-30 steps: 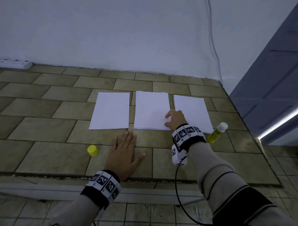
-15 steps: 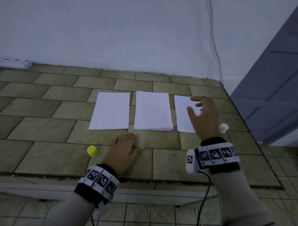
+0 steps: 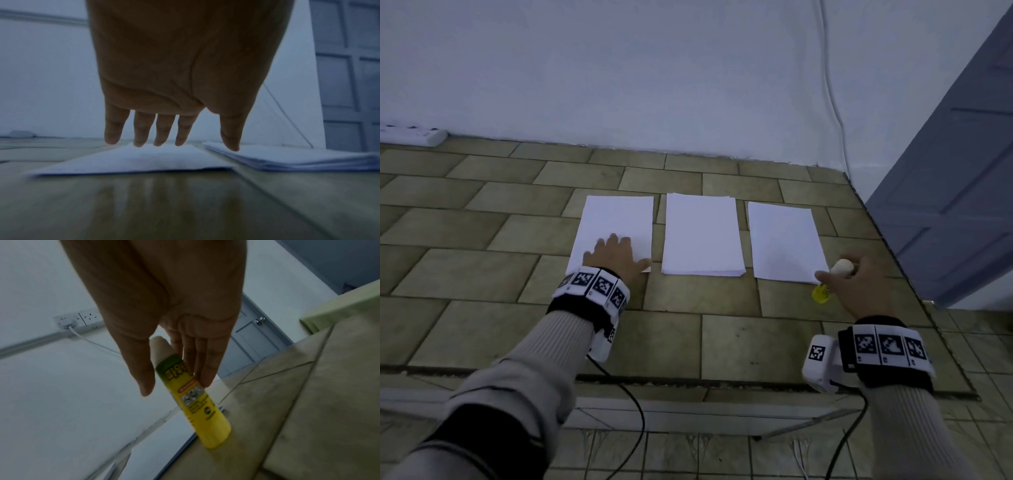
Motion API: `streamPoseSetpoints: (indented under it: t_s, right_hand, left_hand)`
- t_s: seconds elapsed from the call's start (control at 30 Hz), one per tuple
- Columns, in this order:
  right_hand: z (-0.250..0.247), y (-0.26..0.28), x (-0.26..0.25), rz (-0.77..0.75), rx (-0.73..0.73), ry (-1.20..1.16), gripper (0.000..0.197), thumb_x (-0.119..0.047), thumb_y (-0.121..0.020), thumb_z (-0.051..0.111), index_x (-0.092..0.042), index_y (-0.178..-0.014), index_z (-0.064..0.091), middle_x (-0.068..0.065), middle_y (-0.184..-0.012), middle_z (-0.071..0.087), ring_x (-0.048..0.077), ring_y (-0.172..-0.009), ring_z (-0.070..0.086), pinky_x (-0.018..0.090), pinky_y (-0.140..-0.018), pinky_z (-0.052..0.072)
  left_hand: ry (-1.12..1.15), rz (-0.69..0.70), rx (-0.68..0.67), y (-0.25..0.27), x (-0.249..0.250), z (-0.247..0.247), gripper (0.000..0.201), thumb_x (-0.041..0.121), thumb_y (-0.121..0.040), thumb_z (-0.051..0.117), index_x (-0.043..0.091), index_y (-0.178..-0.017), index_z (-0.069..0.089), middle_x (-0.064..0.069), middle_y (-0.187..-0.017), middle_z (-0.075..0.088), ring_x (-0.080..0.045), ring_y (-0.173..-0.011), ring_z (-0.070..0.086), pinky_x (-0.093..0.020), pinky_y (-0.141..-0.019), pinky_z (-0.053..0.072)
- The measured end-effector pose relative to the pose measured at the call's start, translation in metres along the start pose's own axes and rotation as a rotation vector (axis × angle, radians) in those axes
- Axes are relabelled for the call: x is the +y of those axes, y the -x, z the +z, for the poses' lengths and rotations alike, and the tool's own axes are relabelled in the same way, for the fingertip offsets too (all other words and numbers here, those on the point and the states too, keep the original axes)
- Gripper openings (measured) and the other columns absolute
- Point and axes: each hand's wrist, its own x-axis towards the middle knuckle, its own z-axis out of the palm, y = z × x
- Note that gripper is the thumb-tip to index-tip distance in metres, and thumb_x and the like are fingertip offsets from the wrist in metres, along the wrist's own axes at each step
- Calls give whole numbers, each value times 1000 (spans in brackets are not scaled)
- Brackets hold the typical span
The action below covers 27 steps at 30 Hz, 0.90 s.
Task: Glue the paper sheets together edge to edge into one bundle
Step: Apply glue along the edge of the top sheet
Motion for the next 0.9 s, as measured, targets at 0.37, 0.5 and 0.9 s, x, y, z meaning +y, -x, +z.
streamPoseSetpoints:
  t_s: [0.37, 0.5, 0.9]
  right_hand:
    - [6, -1, 12, -45, -79, 46, 30, -18, -86, 68, -5, -113, 64, 16, -106, 64, 22, -88, 53, 28, -75, 36]
    - [5, -1, 10, -50, -90, 67, 31, -18, -87, 68, -6, -115, 63, 15, -108, 63, 22, -90, 52, 30, -77, 37]
    - [7, -2, 15, -24, -87, 141, 45, -12, -82, 71, -3, -123, 54, 15, -108, 59, 22, -90, 49, 30, -74, 36]
  left_hand:
    - [-102, 32, -57, -17, -12, 11, 54, 51, -98, 41, 22, -143, 37, -10, -142, 38, -32, -128, 41, -48, -102, 41]
    - [68, 45, 47, -17, -17, 5, 53, 49, -102, 35, 18, -144, 41, -11, -147, 44, -31, -129, 45, -40, -102, 37]
    - [543, 430, 341, 47, -3, -39, 43, 37, -95, 57, 19, -134, 54, 0, -134, 54, -17, -116, 52, -28, -92, 38]
